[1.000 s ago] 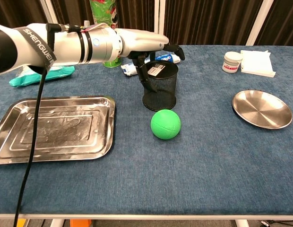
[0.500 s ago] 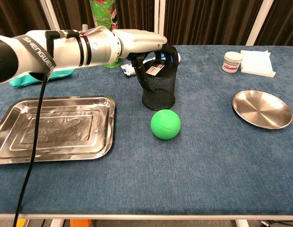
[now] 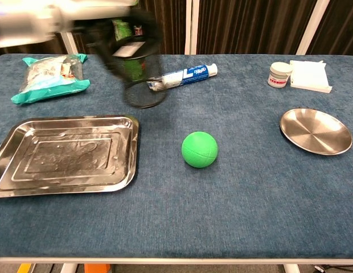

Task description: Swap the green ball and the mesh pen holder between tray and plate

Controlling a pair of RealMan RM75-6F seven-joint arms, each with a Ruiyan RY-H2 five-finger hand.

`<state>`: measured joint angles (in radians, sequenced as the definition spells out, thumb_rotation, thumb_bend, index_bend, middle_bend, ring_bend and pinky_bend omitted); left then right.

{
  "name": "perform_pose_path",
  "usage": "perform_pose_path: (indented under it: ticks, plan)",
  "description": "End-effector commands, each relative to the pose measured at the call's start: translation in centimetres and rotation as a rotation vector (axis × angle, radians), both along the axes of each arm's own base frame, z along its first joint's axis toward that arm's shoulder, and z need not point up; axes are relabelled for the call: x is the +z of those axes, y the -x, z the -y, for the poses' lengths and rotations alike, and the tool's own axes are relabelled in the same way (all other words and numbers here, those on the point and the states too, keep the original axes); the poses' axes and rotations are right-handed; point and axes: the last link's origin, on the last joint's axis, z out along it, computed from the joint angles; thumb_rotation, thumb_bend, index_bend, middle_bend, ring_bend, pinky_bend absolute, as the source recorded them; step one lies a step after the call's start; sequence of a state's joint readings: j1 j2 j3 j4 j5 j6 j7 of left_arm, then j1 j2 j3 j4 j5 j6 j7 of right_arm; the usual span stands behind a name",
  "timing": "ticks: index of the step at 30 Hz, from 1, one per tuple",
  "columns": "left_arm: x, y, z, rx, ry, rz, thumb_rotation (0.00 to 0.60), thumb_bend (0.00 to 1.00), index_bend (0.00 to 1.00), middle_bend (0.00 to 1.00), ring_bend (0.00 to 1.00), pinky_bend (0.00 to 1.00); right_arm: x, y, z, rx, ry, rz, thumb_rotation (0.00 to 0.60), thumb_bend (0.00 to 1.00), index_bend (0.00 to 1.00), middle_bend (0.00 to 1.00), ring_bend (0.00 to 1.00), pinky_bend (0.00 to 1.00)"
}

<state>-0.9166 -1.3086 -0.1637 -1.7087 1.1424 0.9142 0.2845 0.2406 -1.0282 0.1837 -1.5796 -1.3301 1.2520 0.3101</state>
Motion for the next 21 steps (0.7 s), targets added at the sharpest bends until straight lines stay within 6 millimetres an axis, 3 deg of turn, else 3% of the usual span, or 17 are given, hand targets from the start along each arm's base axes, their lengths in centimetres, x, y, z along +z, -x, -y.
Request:
perform_pose_path:
  ticks: [1, 14, 21]
  plan:
    - [2.4, 3.7, 3.1, 0.077, -0.063, -0.013, 0.600, 0.28, 0.47, 0.44, 0.40, 0.71, -0.2, -0.2, 0.0, 0.006, -0.005, 0.000, 0.600, 0.03, 0.00, 0.08, 0.00, 0.15]
    - [1.3, 9.1, 8.3, 0.125, -0.086, 0.004, 0.600, 0.28, 0.50, 0.46, 0.41, 0.71, -0.9, -0.6, -0.1, 0.002, -0.028, -0.012, 0.600, 0.03, 0.00, 0.08, 0.00, 0.15]
    - [0.4, 10.4, 8.8, 0.138, -0.089, 0.005, 0.600, 0.28, 0.49, 0.45, 0.40, 0.71, -1.4, -0.9, 0.0, 0.005, -0.043, -0.017, 0.600, 0.03, 0.00, 0.08, 0.00, 0.15]
